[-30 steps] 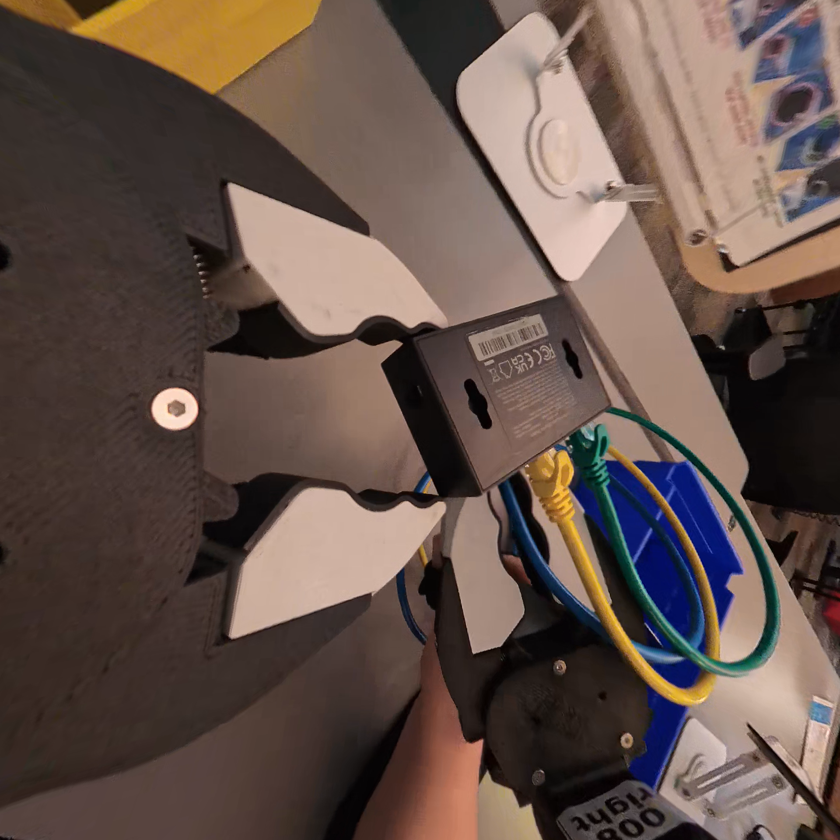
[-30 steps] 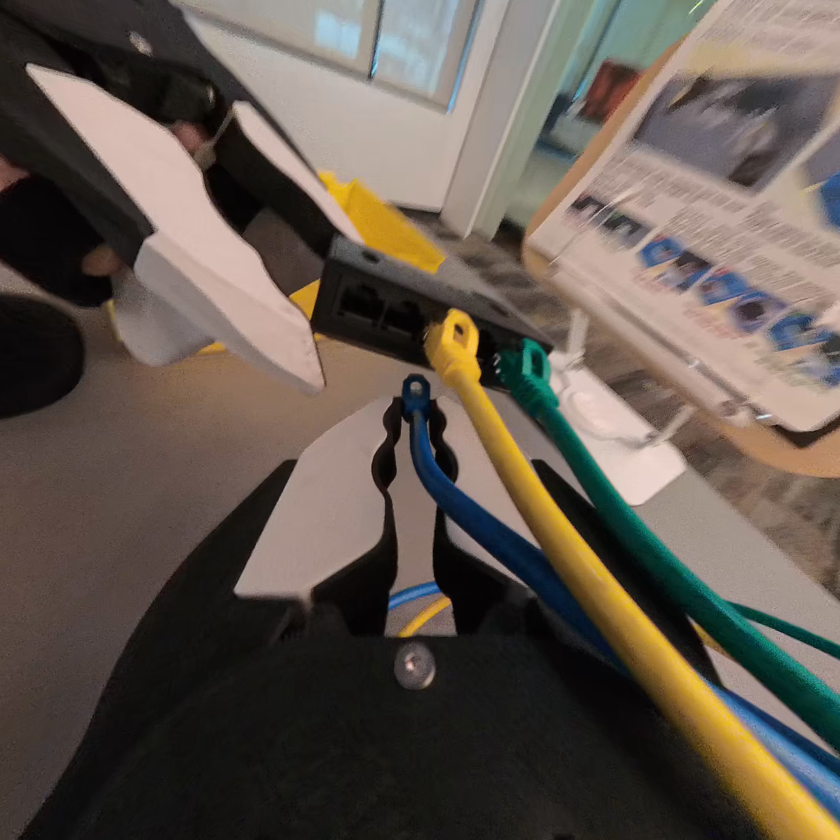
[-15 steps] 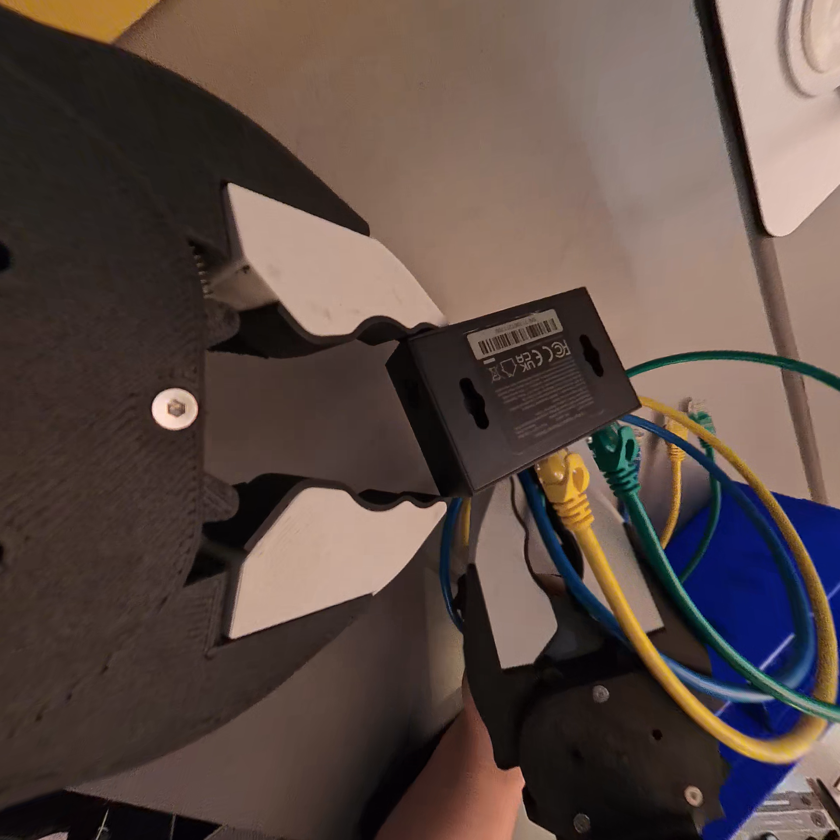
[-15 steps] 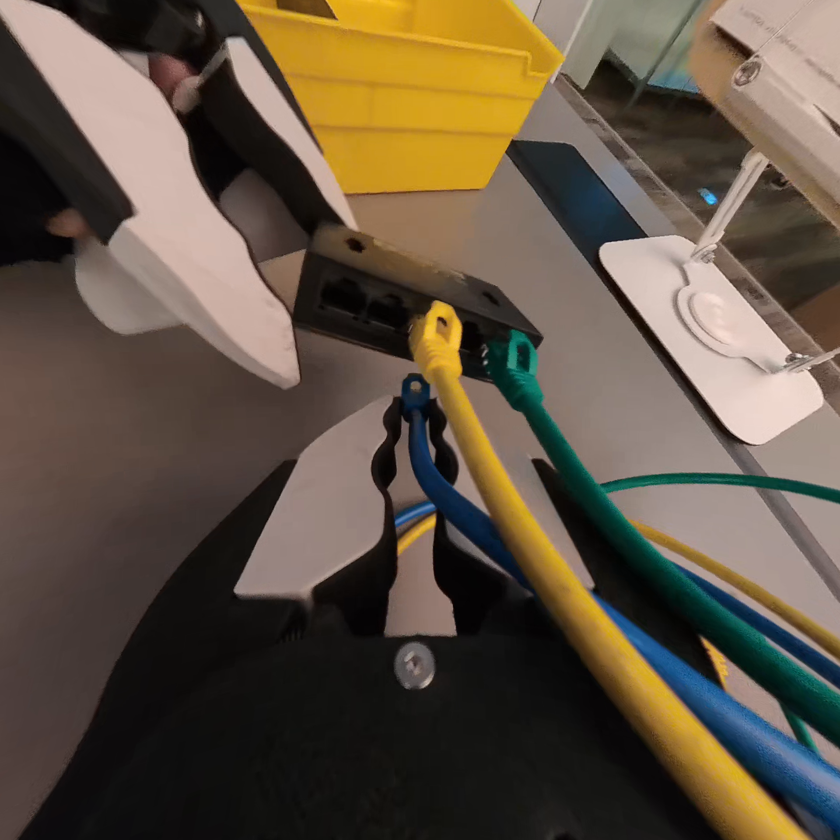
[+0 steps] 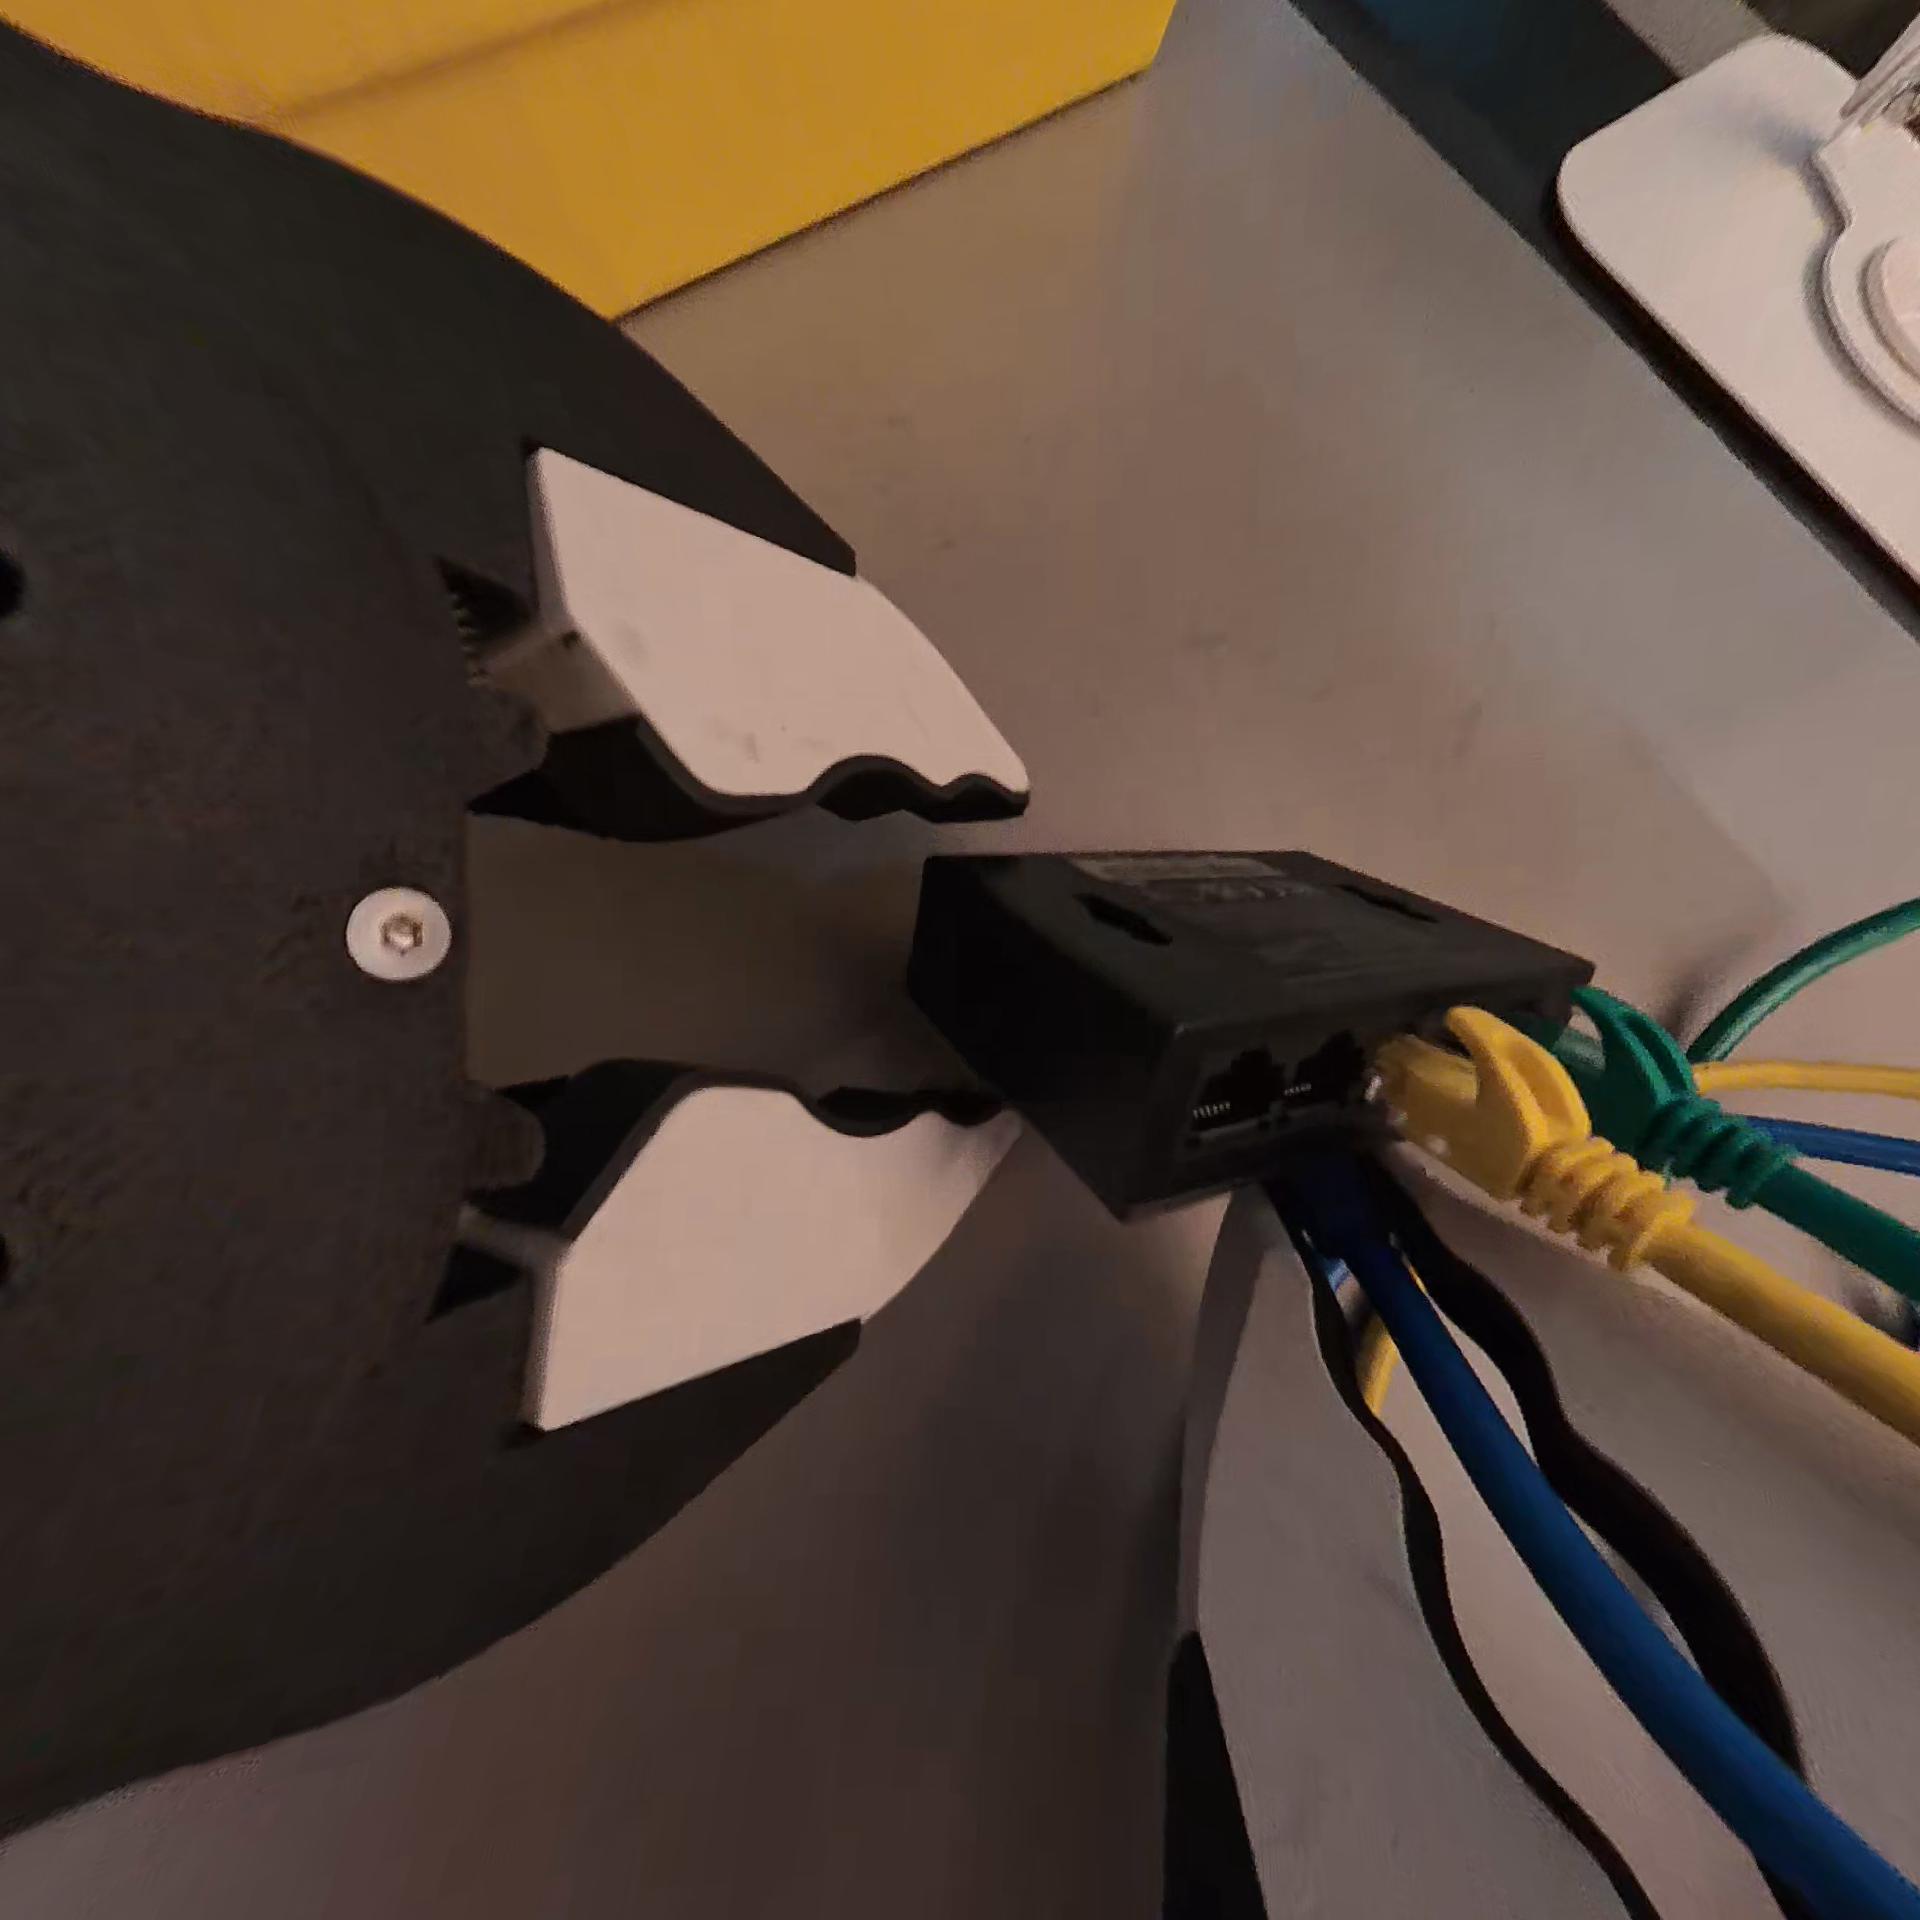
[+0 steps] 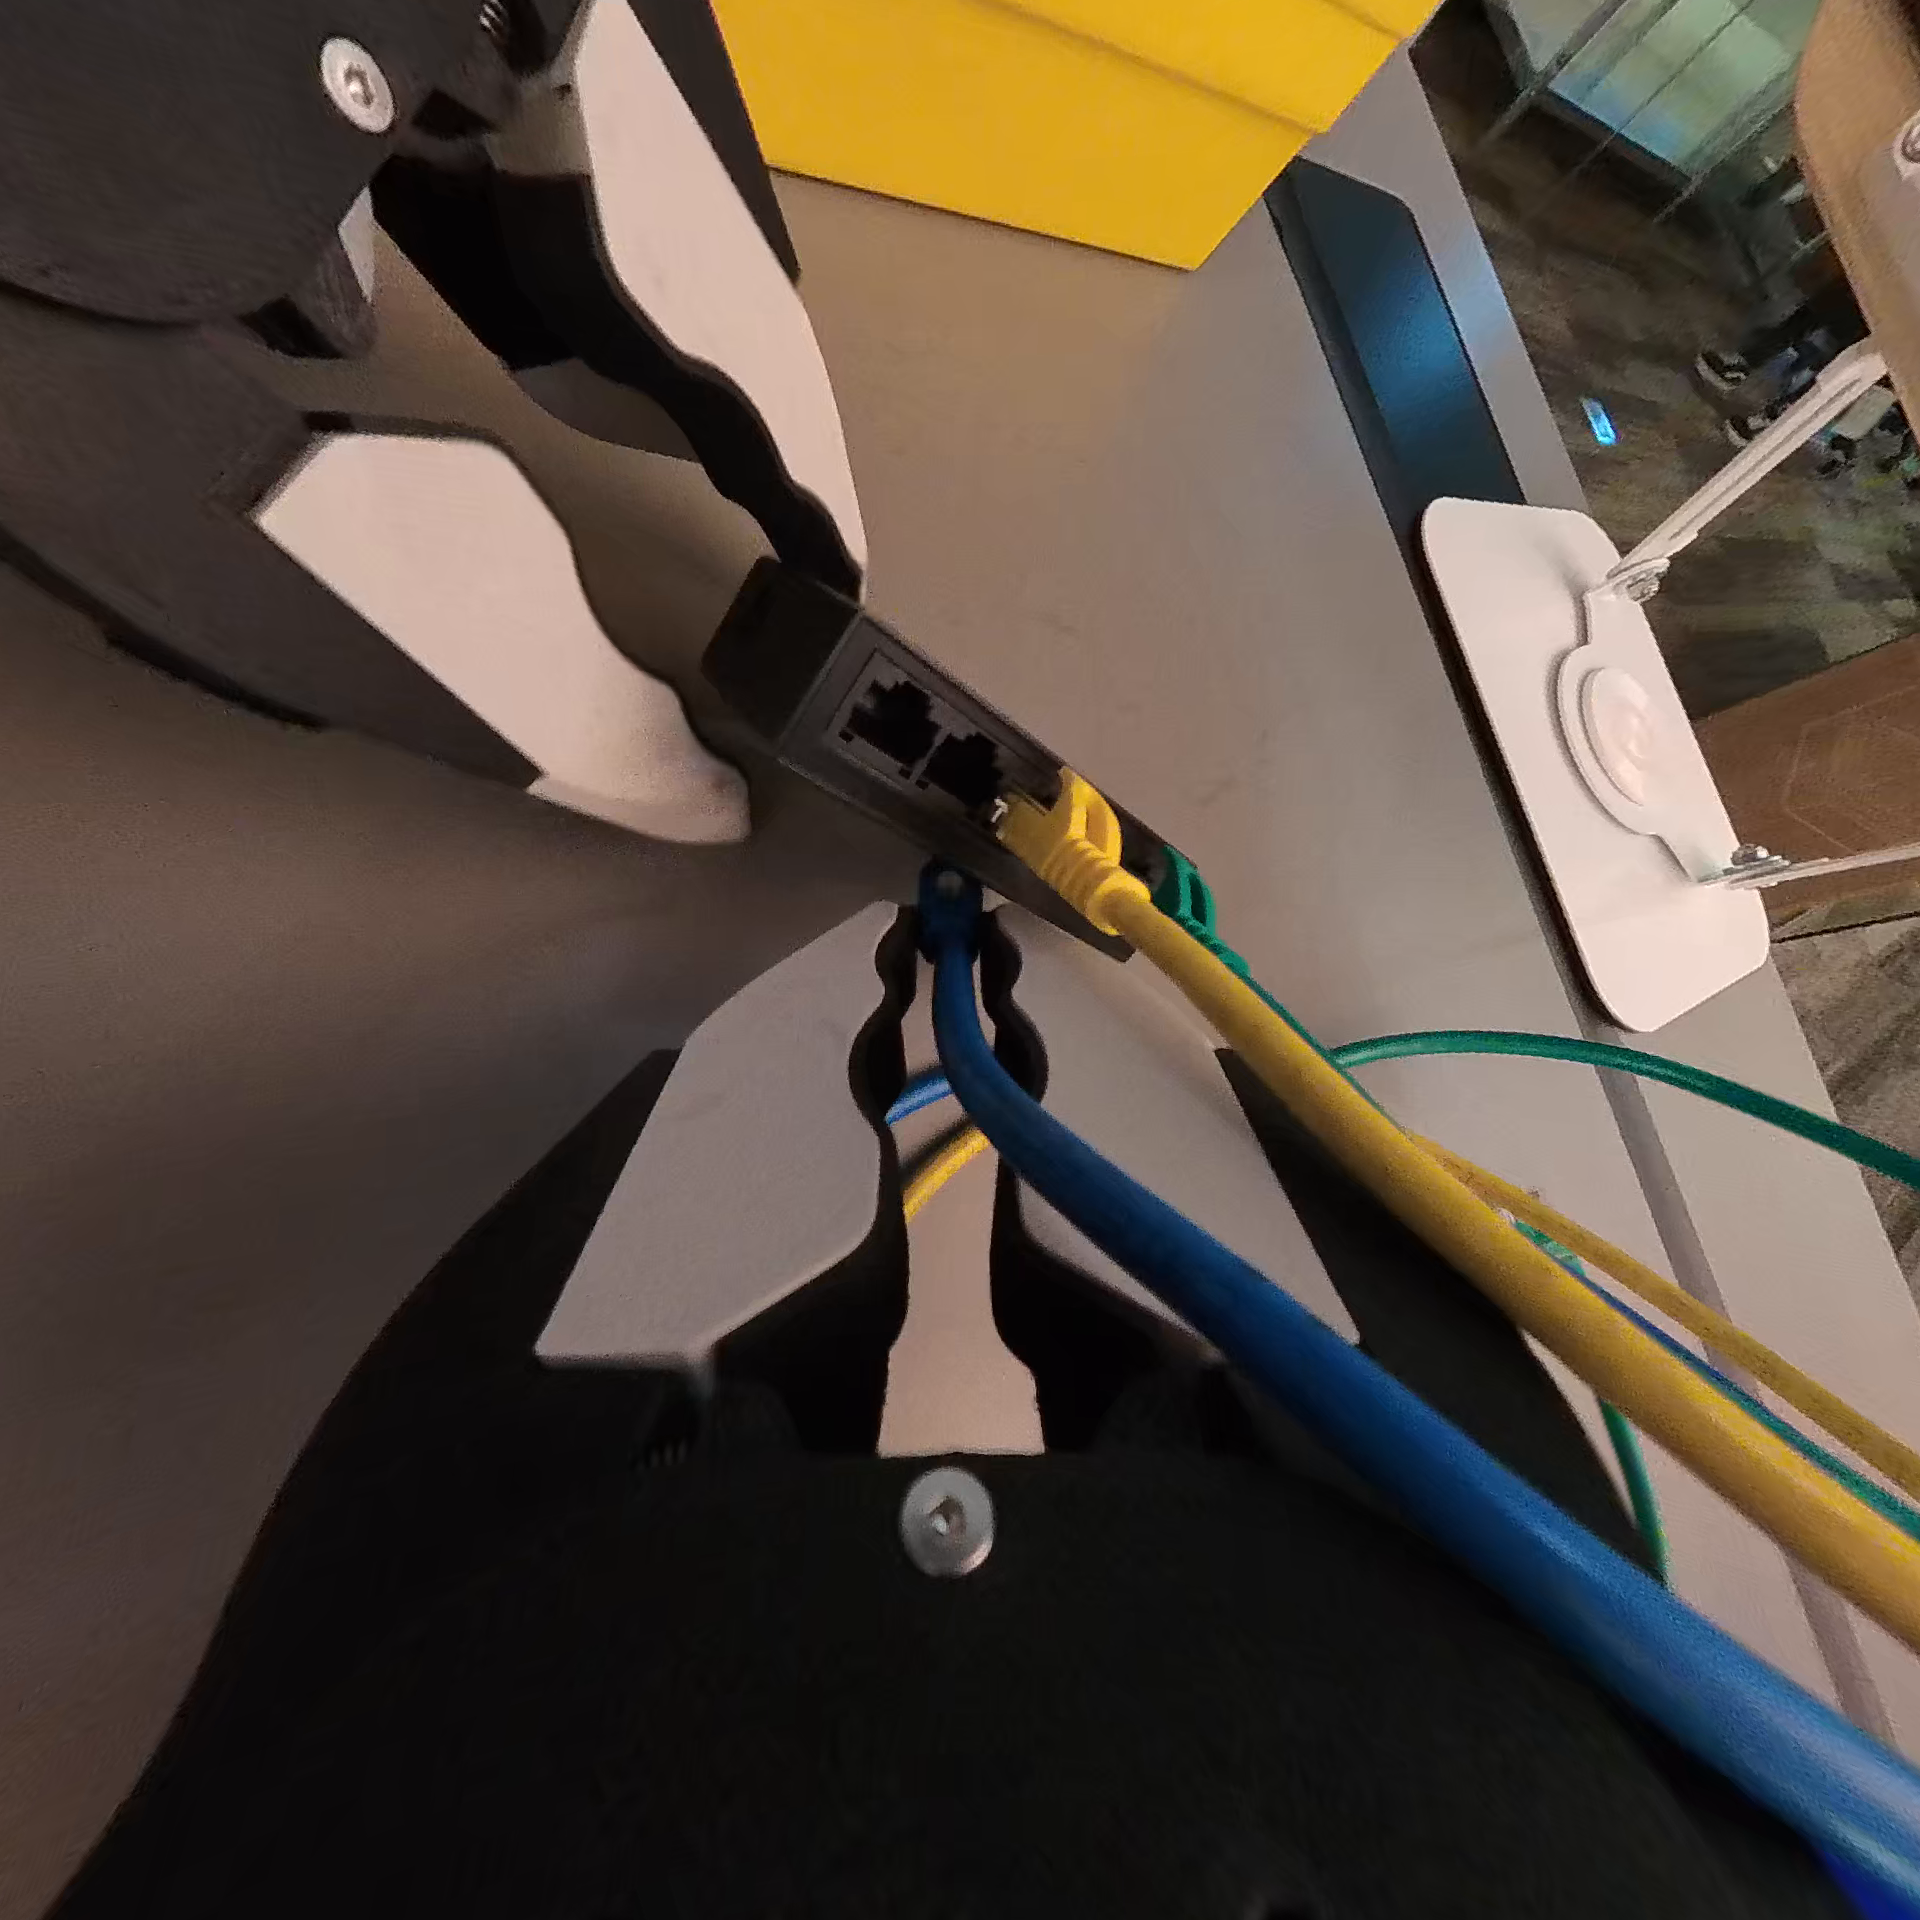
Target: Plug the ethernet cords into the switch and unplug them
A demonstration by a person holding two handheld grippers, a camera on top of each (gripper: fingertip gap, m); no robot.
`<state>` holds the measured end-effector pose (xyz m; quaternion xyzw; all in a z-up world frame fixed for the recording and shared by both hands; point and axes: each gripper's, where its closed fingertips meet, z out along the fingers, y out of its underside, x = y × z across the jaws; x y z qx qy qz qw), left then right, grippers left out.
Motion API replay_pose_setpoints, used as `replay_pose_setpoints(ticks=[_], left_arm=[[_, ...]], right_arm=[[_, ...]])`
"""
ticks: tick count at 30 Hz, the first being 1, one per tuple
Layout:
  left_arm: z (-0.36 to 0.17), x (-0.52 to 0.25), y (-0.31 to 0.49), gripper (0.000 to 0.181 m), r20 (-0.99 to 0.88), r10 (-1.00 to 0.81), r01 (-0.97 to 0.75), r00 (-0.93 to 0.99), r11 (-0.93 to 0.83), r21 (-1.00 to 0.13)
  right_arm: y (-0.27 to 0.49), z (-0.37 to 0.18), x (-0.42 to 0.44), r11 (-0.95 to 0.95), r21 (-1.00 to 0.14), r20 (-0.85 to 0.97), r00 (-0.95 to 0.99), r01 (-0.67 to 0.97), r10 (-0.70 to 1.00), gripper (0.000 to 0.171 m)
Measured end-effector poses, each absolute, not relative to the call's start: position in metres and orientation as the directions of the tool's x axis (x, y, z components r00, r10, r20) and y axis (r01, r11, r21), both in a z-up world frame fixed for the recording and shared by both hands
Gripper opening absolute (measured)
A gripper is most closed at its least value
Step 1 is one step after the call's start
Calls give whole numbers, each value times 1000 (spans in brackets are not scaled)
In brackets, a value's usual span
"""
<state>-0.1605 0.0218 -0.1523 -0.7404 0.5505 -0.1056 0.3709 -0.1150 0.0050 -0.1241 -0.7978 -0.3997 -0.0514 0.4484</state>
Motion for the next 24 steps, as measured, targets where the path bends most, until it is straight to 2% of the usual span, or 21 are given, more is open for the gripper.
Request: replay_pose_setpoints(ticks=[2,5,8,12,16,19,24], left_arm=[[-149,-162,26,52,-269,-882,-731,387,-115,-673],[-138,-154,23,76,-259,-894,-695,365,-76,-715],[-130,-140,16,79,-322,-905,-688,277,46,-724],[-134,-129,17,69,-451,-878,-734,159,201,-649],[-143,-127,23,44,-435,-887,-731,155,194,-654],[-138,-129,26,35,-424,-891,-706,162,196,-681],[-140,-127,30,34,-399,-900,-679,175,182,-711]], right_arm=[[5,-125,-113,-283,-679,431,680,677,593,13],[6,-124,-111,-286,-682,427,683,674,592,13],[6,-124,-110,-290,-675,429,681,678,593,13],[6,-123,-109,-291,-674,430,681,679,593,13],[6,-123,-106,-305,-668,427,685,679,590,13],[6,-121,-108,-309,-696,390,703,648,595,13],[7,-120,-108,-316,-719,362,722,619,589,13]])
